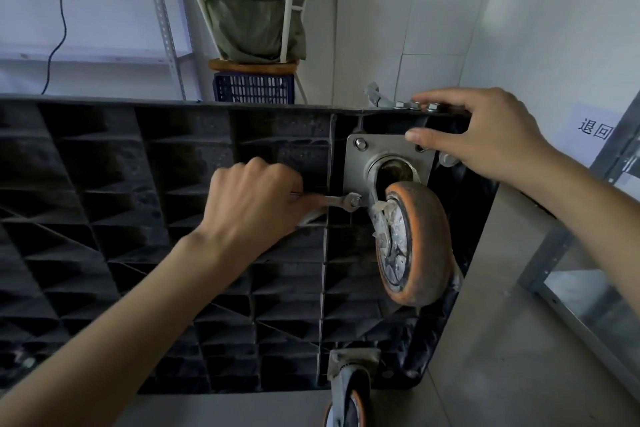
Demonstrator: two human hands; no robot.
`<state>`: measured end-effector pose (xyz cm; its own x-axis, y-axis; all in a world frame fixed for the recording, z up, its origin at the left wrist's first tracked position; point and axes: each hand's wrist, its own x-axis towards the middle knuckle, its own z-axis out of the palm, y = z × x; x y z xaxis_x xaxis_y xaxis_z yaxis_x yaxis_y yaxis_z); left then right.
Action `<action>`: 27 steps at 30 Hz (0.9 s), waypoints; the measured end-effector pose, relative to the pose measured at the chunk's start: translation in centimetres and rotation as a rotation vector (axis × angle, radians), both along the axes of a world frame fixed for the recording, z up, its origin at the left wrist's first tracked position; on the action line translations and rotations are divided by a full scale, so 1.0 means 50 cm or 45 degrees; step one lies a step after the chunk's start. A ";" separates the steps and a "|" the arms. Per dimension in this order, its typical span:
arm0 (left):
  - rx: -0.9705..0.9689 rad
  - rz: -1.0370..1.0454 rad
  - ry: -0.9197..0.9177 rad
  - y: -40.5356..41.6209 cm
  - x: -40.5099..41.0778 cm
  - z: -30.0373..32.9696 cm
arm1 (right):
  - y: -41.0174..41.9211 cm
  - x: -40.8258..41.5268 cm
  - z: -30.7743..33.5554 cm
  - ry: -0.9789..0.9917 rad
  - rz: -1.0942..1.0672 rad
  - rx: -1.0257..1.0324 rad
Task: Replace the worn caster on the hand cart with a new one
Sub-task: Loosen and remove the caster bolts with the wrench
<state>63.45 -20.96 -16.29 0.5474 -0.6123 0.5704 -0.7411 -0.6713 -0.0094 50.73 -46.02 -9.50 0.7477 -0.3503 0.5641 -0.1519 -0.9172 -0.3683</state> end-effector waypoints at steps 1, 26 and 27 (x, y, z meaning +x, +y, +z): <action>-0.034 0.017 0.032 0.001 0.002 -0.023 | 0.002 -0.001 0.001 -0.002 -0.004 0.003; -0.414 -0.142 0.418 0.009 -0.037 -0.119 | -0.005 0.001 -0.003 -0.022 0.015 0.006; -0.367 -0.129 0.387 0.007 -0.032 -0.111 | -0.005 0.000 -0.002 -0.021 0.011 0.009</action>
